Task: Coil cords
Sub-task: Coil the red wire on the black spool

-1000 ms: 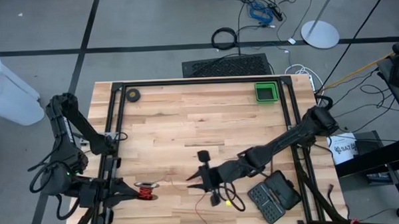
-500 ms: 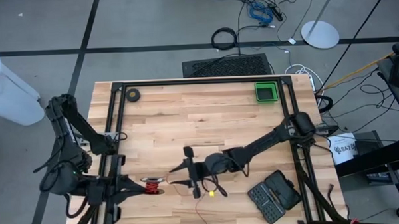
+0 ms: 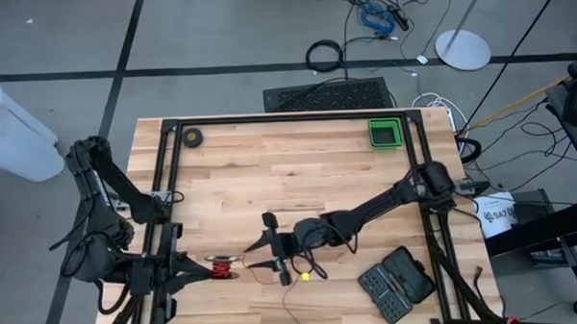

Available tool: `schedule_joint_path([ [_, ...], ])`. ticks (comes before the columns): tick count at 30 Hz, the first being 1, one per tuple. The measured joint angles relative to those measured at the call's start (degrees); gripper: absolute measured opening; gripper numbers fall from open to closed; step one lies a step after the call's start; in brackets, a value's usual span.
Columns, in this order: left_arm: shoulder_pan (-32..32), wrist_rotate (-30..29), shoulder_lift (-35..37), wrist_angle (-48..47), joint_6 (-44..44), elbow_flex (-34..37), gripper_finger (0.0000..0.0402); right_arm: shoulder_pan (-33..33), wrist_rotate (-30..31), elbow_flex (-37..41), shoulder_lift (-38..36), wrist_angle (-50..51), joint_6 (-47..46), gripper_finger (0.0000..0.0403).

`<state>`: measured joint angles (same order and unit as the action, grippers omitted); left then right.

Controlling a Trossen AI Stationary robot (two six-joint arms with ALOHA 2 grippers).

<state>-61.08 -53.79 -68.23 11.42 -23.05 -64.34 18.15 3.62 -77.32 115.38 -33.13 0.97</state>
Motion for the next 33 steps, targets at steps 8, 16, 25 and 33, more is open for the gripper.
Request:
schedule_joint_path([
  [8, 0.02, -0.03, 0.00, -0.20, 0.11, 0.00, 0.0006, 1.01, -1.14, -0.04, -5.21, 9.73, -2.01, 0.0165],
  [16, 0.02, 0.01, -0.01, -0.18, 0.11, 0.00, 0.0006, 1.33, -1.20, -0.02, -4.13, 8.86, -3.56, 0.0164],
  [25, 0.35, 0.01, -0.02, -0.11, 0.11, 0.00, 0.0006, 0.64, -1.00, -0.02, -1.03, 2.92, -3.79, 0.0164],
  [33, 0.35, 0.01, -0.02, -0.10, 0.11, 0.00, 0.0006, 0.57, -0.98, -0.02, -1.07, 2.05, -4.83, 0.0164],
])
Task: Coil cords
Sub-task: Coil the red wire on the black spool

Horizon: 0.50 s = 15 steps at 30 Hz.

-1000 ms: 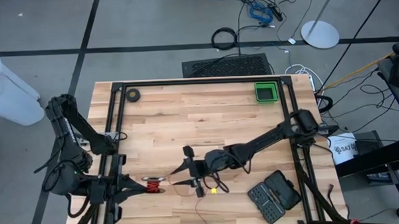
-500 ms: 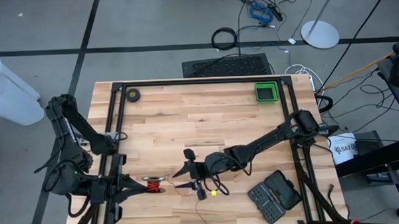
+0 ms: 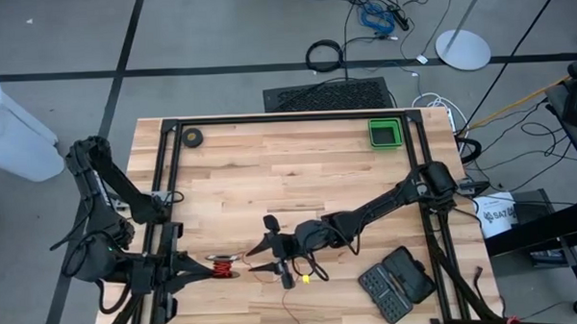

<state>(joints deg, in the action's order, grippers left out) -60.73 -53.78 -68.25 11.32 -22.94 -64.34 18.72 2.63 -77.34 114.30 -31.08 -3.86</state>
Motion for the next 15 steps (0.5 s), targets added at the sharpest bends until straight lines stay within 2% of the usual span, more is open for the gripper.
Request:
schedule_joint_path([
  [4, 0.02, 0.00, 0.00, 0.03, 0.02, 0.00, 0.0006, 0.01, 0.00, 0.00, 0.00, -0.19, -0.14, 0.0151],
  [15, 0.02, 0.00, 0.00, 0.20, 0.02, 0.00, 0.0006, -0.92, -1.07, 0.00, 1.81, -2.33, -0.48, 0.0070],
])
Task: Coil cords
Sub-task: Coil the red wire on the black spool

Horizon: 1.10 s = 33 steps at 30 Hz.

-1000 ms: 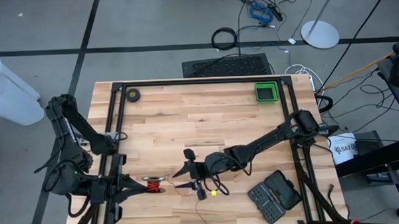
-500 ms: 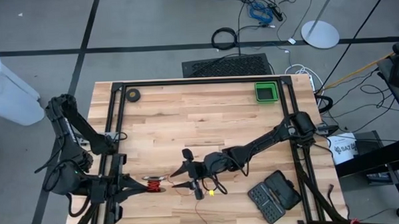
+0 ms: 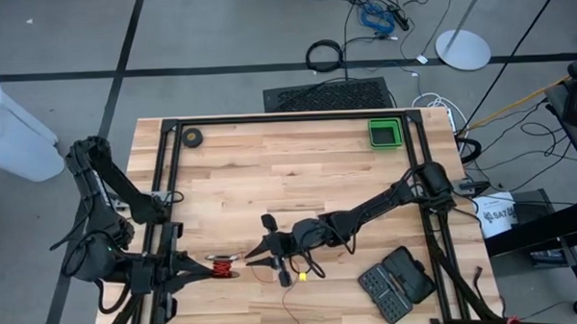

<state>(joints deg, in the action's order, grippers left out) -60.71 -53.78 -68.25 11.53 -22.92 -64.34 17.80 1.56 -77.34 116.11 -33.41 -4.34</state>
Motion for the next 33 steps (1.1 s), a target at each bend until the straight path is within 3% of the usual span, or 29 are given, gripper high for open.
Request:
schedule_joint_path([
  [6, 0.00, 0.00, 0.00, -0.05, 0.00, 0.00, 0.0006, -0.13, -0.06, -0.02, -0.22, -0.30, 0.02, 0.0007],
  [11, 0.00, 0.00, 0.00, -0.52, 0.06, 0.00, 0.0006, -0.07, -0.51, -0.02, -0.47, 2.13, -0.15, 0.0002],
  [17, -0.02, 0.72, 0.01, -6.11, 2.14, 0.00, 0.0006, 0.63, -2.94, -0.02, -5.90, 18.07, 0.02, 0.0001],
  [21, -0.07, 6.45, 0.82, -9.56, 4.16, 0.00, 0.0006, 3.61, -2.98, -0.07, -12.20, 33.07, 0.29, 0.0001],
  [25, -0.07, 8.85, 1.77, -18.04, 8.35, 0.00, 0.0006, 8.13, 2.31, -0.07, -17.00, 41.09, -0.85, 0.0000],
  [30, 1.04, 9.26, 1.97, -28.94, 14.89, 0.00, 0.0006, 13.41, 9.10, -0.08, -21.04, 42.29, -0.47, 0.0000],
  [33, 2.55, 11.91, 1.90, -29.95, 16.63, 0.02, 0.0006, 15.46, 12.71, -0.07, -22.31, 42.13, 0.74, 0.0000],
])
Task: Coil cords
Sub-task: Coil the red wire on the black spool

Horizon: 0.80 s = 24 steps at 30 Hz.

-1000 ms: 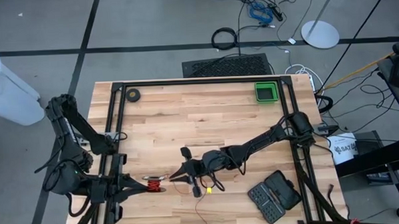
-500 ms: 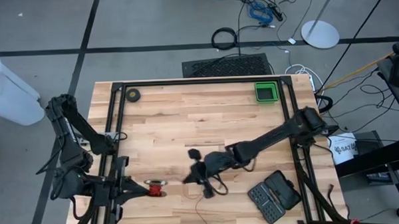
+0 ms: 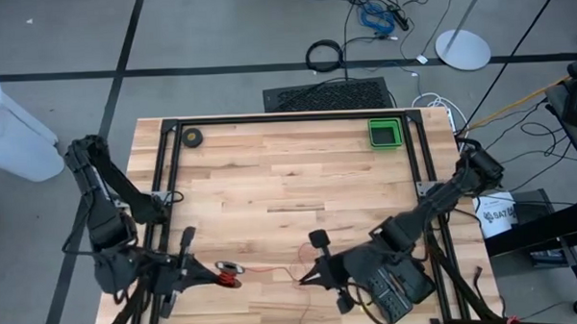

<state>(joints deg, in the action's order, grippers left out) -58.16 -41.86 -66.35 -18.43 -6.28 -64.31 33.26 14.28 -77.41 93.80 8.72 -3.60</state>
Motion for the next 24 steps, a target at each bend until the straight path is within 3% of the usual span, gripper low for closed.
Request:
schedule_joint_path([
  [9, 6.63, 13.69, -1.92, -1.04, 2.60, 0.00, 0.0006, 3.42, 9.08, -3.72, -0.55, 2.86, 5.13, 0.0000],
  [17, 13.39, 26.91, -6.63, 2.05, -0.24, 0.00, 0.0006, 5.91, 17.98, -6.64, -0.40, 1.60, 11.26, 0.0000],
  [24, 18.57, 40.26, -11.05, 11.15, -6.63, 0.00, 0.0006, 6.08, 18.86, -6.64, 0.24, -2.58, 14.85, 0.0000],
])
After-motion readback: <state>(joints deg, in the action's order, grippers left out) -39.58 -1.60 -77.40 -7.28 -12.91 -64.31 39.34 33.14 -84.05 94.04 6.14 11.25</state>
